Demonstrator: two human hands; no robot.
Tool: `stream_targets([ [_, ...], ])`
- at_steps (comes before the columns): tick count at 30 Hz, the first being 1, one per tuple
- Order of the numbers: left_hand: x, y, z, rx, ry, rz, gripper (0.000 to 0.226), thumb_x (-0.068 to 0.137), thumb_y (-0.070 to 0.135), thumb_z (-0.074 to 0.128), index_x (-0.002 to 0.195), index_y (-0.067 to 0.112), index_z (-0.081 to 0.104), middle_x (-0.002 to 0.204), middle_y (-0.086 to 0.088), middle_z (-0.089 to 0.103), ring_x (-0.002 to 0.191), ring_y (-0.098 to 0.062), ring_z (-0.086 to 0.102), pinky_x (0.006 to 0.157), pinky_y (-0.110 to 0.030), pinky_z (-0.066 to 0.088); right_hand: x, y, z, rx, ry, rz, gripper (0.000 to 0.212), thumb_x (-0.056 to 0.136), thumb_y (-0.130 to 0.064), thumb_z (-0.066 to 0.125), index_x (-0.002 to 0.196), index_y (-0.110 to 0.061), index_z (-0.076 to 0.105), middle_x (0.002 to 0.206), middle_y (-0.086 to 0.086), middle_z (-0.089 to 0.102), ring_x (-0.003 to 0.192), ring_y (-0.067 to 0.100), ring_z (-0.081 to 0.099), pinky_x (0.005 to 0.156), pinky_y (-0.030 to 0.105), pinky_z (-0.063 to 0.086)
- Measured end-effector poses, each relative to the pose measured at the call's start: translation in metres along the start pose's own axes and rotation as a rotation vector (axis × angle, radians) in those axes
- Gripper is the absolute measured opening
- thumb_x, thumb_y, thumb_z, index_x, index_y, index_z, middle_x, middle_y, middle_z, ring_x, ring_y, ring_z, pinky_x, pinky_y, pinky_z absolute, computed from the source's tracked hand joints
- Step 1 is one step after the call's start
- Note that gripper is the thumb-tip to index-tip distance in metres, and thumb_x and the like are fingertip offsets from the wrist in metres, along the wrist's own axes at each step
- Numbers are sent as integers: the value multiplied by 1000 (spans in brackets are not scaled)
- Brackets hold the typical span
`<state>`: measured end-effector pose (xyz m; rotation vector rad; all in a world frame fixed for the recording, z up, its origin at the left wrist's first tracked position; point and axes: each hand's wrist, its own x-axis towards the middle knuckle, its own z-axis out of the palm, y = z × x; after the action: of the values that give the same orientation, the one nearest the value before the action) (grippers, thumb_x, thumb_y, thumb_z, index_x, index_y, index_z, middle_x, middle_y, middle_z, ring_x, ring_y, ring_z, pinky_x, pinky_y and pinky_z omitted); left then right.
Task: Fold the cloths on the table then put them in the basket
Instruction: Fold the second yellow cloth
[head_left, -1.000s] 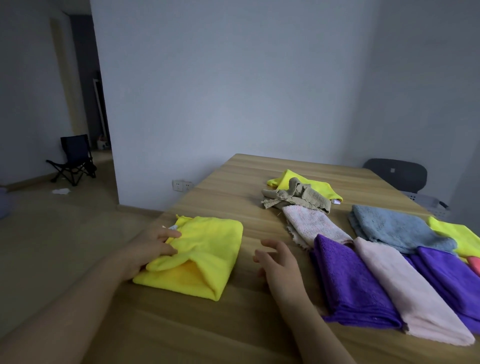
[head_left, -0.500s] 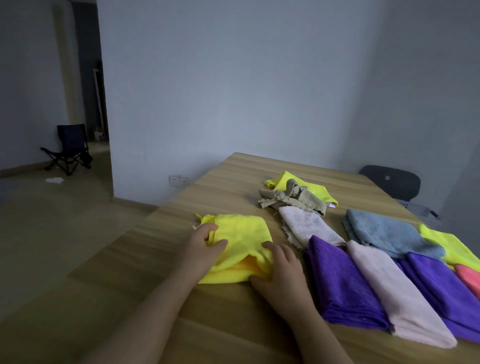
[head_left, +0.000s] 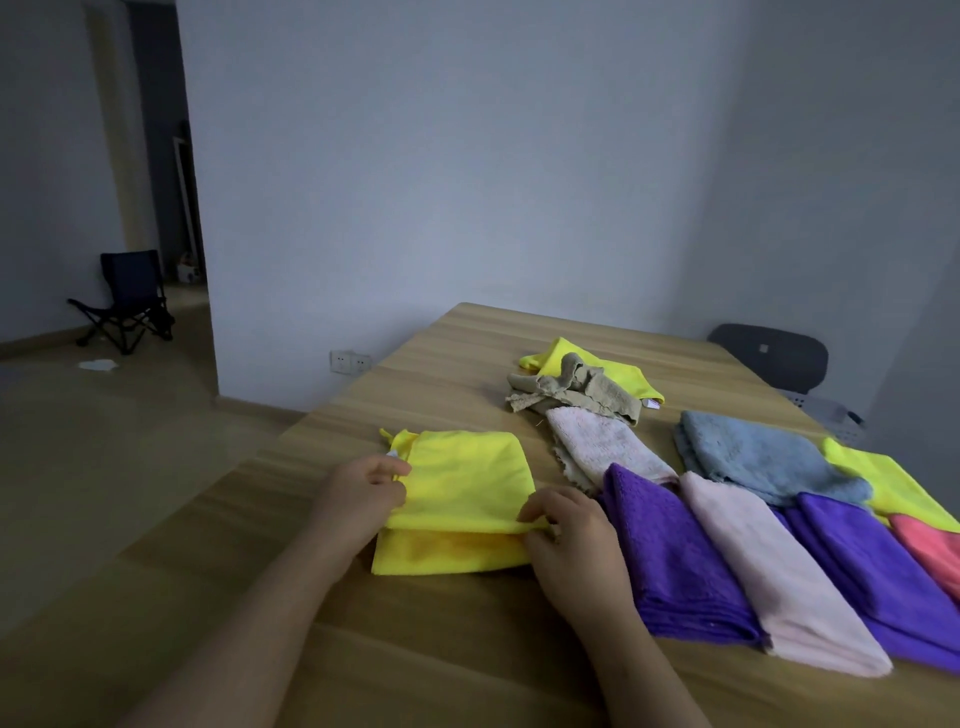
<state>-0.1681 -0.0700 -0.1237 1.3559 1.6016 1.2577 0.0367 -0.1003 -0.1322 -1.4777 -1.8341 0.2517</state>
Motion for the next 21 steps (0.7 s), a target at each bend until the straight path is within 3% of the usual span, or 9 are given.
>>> stream_targets([
  [3, -2, -1, -2, 199, -34, 15, 14, 81, 16, 65, 78, 30, 61, 107, 0, 64, 77, -6, 53, 66, -25, 40, -1, -1, -2, -8, -102, 102, 14, 81, -26, 53, 74, -21, 65, 81, -11, 56, 90, 13, 48, 71, 30, 42],
  [6, -4, -4, -2, 403, -87, 81, 11, 80, 26, 68, 85, 29, 58, 114, 1, 62, 64, -4, 48, 56, -23, 33, -1, -4, 0, -47, -76, 111, 24, 85, -39, 50, 79, -21, 63, 83, -9, 55, 90, 14, 47, 76, 32, 42],
  [9, -5, 0, -4, 385, -200, 64, 16, 76, 20, 64, 87, 28, 56, 83, 11, 55, 57, -13, 43, 56, -27, 32, 4, -5, -4, -33, -162, 167, 26, 86, -51, 49, 91, -29, 63, 86, -11, 60, 86, 11, 55, 75, 29, 46],
  [11, -6, 6, -7, 322, -258, 5, 21, 61, 26, 60, 82, 29, 56, 76, 6, 54, 62, -14, 46, 57, -27, 32, 6, -4, -8, -11, -219, 250, 27, 86, -53, 50, 83, -28, 61, 79, -7, 62, 74, 12, 61, 66, 27, 48],
  [13, -7, 10, -8, 329, -312, -30, 26, 57, 31, 57, 82, 30, 57, 81, 1, 58, 70, -16, 51, 58, -27, 33, 7, -4, -8, -80, -192, 265, 36, 87, -54, 49, 73, -22, 60, 72, -5, 62, 69, 14, 60, 61, 27, 45],
  [17, -5, 10, -5, 304, -318, -31, 25, 66, 50, 62, 87, 38, 54, 98, 7, 59, 86, -11, 56, 63, -27, 38, 6, -1, -2, -114, -37, 256, 25, 88, -45, 50, 84, -23, 61, 79, -6, 60, 77, 14, 58, 62, 27, 44],
  [21, 19, 15, 5, 248, -290, -2, 15, 86, 40, 59, 100, 40, 53, 102, 8, 58, 88, -13, 57, 62, -26, 44, 5, 2, 5, -154, -45, 149, 21, 86, -36, 54, 95, -19, 64, 95, -2, 63, 91, 15, 55, 74, 28, 48],
])
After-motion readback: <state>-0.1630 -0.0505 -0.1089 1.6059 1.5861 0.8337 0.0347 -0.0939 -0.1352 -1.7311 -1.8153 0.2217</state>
